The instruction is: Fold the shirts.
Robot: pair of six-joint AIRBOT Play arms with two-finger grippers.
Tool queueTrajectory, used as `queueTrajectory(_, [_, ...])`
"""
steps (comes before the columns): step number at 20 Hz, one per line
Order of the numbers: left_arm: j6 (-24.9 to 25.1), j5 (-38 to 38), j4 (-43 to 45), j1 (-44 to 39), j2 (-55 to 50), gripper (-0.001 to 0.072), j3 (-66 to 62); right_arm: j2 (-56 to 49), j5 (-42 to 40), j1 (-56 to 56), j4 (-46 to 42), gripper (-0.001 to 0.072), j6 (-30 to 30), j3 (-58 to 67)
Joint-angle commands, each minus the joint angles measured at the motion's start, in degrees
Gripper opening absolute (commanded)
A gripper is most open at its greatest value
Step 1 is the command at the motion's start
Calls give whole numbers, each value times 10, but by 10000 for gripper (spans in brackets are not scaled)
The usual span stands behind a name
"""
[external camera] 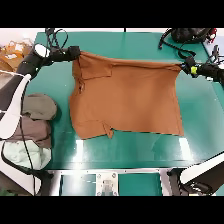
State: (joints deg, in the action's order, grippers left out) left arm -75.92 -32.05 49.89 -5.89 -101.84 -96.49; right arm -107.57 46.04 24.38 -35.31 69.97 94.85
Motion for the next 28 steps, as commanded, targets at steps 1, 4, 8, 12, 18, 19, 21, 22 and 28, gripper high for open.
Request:
queueTrajectory(1, [16,19,1,0,-2,29,0,-10,-31,-9,3,15,-1,23])
queueTrajectory(4, [21,16,0,0,-2,29,0,-12,-37,-16,3,15,-14,26])
queueTrajectory(8, [32,-76,20,1,-2,29,0,-12,62,1,-12,14,-17,29])
queueTrajectory(12, [24,-232,110,0,-2,30,0,-12,199,31,-115,14,-14,27])
queueTrajectory(18, [23,-338,135,0,-2,30,17,-12,264,33,-176,14,-12,-9])
queueTrajectory(19, [23,-349,136,0,-2,30,24,-12,269,33,-187,14,-12,-12])
queueTrajectory(21, [23,-362,137,0,-4,29,33,-12,284,33,-217,14,-11,-14])
queueTrajectory(22, [23,-367,135,0,-9,29,33,-12,287,33,-231,14,-6,-15])
queueTrajectory(28, [-6,-380,131,0,-33,30,34,-12,283,33,-256,16,3,-24])
